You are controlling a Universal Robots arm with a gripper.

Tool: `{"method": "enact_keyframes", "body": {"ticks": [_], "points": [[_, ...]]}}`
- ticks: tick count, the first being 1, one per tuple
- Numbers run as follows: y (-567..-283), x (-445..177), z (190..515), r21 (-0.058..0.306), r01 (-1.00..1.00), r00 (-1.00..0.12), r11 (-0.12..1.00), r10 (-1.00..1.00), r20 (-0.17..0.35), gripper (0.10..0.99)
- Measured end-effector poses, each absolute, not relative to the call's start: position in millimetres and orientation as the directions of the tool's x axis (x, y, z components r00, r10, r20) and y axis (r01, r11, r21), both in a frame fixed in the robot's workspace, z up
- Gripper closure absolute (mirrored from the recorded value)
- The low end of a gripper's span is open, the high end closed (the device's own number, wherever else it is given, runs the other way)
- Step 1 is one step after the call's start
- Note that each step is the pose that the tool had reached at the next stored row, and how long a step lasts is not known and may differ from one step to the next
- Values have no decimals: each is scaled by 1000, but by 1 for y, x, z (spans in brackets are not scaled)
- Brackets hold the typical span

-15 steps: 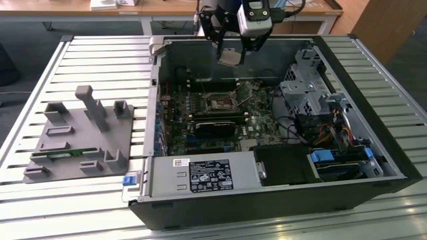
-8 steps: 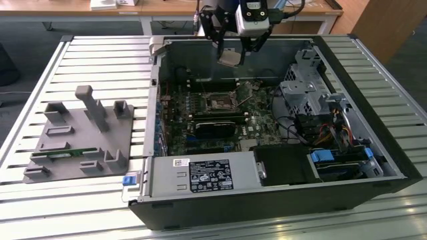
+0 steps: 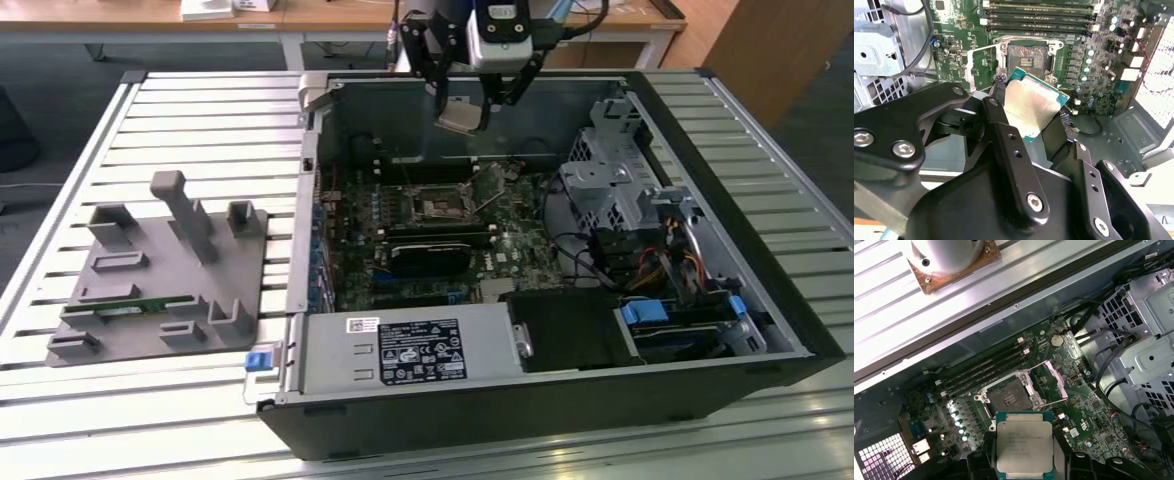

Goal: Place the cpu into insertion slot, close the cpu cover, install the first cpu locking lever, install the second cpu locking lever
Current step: 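Place the cpu into insertion slot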

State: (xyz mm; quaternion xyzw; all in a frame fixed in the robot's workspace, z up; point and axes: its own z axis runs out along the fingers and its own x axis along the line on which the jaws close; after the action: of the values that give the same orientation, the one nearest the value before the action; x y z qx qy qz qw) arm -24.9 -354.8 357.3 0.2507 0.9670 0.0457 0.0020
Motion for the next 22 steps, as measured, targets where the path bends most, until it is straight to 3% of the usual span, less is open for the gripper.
{"method": "enact_keyframes", "body": {"ticks": [22], "points": [[-355,-26,356,89,609,-792,788,610,19,545]]}}
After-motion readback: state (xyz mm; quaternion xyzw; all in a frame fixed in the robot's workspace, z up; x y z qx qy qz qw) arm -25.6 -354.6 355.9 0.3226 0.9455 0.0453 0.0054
